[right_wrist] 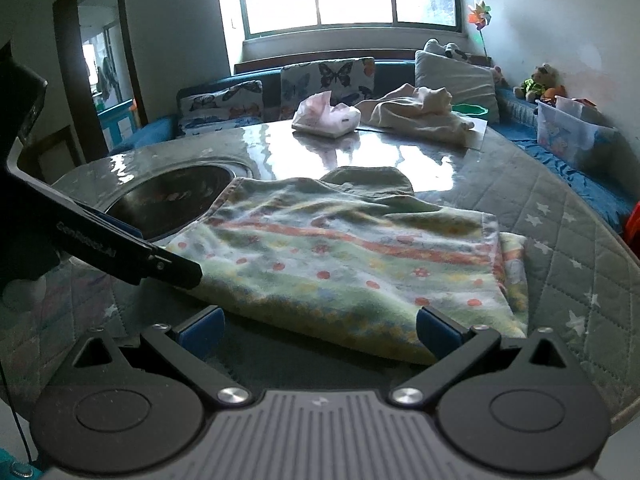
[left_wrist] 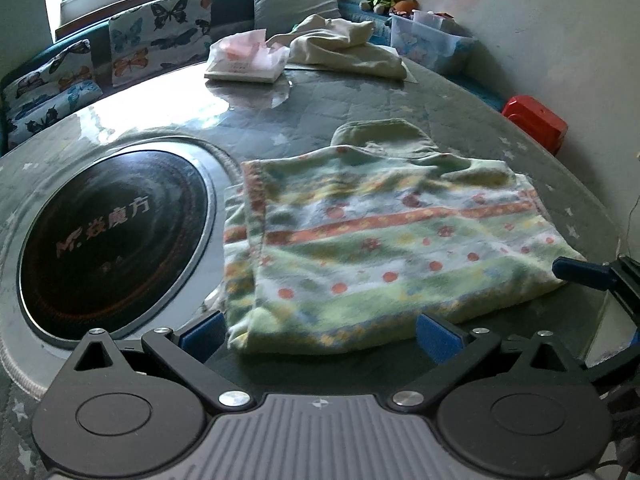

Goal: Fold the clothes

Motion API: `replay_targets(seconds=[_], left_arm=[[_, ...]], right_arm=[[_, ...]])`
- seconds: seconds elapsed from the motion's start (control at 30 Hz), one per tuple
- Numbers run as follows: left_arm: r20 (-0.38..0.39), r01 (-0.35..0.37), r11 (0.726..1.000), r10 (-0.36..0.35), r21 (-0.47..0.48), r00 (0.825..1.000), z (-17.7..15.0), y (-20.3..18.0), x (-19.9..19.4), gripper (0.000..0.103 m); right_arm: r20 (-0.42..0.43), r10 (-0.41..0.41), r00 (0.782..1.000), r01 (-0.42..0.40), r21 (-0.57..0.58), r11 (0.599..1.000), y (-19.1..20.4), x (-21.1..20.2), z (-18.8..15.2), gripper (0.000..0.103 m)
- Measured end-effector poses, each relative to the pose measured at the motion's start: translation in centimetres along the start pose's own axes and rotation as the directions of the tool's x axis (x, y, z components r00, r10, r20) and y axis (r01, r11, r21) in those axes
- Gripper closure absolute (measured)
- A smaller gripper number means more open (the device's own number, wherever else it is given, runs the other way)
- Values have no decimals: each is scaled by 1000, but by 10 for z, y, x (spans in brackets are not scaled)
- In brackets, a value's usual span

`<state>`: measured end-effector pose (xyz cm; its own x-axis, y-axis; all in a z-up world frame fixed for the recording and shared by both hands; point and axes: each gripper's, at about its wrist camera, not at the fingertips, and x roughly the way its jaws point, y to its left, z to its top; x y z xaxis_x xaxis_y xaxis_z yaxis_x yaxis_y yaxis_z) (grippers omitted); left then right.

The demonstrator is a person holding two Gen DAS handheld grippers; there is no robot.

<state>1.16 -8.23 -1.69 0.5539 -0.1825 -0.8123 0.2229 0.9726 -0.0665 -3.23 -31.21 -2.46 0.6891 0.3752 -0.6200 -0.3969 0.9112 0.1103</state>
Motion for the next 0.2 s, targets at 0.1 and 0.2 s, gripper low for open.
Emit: replay_targets(seconds=[0.1,0.2], left_arm=[[4,6,1000,-6,5,1000,3,-5,1,0],[9,19,1000,-19,25,1000,4,-10,-1,0]], right_arm=[[6,1,1000,-1,11,1000,-2,0,0,0],[25,-2,1000,1,6,1000,-2,-2,1,0]])
